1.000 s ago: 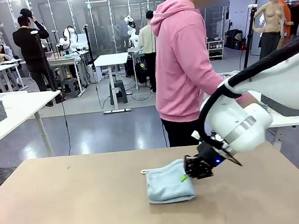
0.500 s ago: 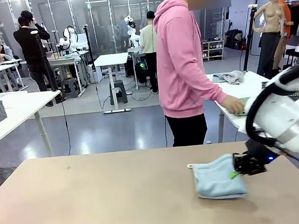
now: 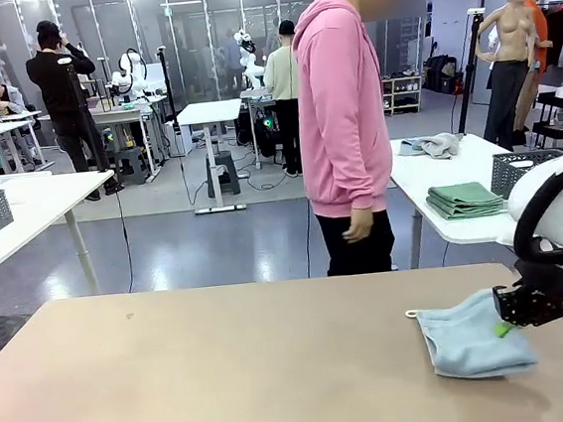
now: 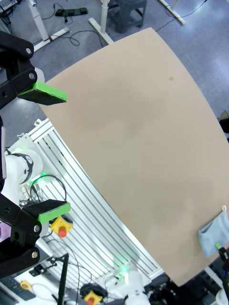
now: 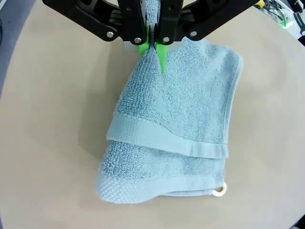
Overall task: Fold the towels and place them in the basket.
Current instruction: Place the folded Towel with hook on the right side of the table, then when a person lays out a Towel with hook on the table, fold it in half twice.
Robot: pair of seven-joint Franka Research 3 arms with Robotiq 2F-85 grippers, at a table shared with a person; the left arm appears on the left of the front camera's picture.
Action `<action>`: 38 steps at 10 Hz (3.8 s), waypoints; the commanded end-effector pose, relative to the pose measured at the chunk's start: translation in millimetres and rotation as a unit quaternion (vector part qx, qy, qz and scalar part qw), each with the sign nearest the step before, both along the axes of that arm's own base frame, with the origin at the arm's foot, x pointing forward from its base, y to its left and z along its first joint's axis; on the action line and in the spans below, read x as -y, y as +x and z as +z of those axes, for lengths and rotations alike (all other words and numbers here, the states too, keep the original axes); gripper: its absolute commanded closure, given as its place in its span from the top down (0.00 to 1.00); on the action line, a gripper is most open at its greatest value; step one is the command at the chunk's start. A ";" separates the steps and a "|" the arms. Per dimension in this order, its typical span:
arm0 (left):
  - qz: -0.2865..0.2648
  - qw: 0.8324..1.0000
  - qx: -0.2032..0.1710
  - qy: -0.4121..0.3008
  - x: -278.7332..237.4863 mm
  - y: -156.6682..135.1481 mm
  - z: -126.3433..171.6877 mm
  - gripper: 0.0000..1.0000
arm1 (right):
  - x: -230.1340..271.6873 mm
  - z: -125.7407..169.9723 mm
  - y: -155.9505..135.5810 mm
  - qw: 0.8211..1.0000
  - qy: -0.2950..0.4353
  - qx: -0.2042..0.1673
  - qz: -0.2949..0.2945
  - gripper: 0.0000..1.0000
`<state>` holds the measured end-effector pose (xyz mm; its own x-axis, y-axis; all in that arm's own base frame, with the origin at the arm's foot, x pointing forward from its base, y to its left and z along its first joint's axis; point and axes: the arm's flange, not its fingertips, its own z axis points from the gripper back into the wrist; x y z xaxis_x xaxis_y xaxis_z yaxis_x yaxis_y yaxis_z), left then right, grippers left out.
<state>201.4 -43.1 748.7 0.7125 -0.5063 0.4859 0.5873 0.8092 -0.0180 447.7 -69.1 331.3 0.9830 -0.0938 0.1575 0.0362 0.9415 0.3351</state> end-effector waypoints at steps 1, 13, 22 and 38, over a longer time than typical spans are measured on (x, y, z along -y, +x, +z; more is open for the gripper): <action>0.000 1.000 0.002 0.004 1.2 -0.1 1.0 1.00 | -7.7 17.5 1.7 1.000 -0.018 -0.012 0.001 0.33; 0.000 1.000 0.002 0.004 1.2 -0.1 1.0 1.00 | -8.5 33.9 0.6 0.994 -0.111 -0.006 0.004 1.00; 0.000 1.000 0.002 0.004 1.2 -0.1 1.0 1.00 | -8.5 33.9 0.6 0.994 -0.111 -0.006 0.004 1.00; 0.000 1.000 0.002 0.004 1.2 -0.1 1.0 1.00 | 123.4 361.9 -207.0 0.959 -0.077 0.194 0.192 1.00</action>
<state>201.4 -43.2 748.7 0.7122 -0.5067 0.4859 0.5877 0.8089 -0.0179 238.4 -193.3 687.3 0.7888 0.3322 0.5172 -0.4483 0.8866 0.1143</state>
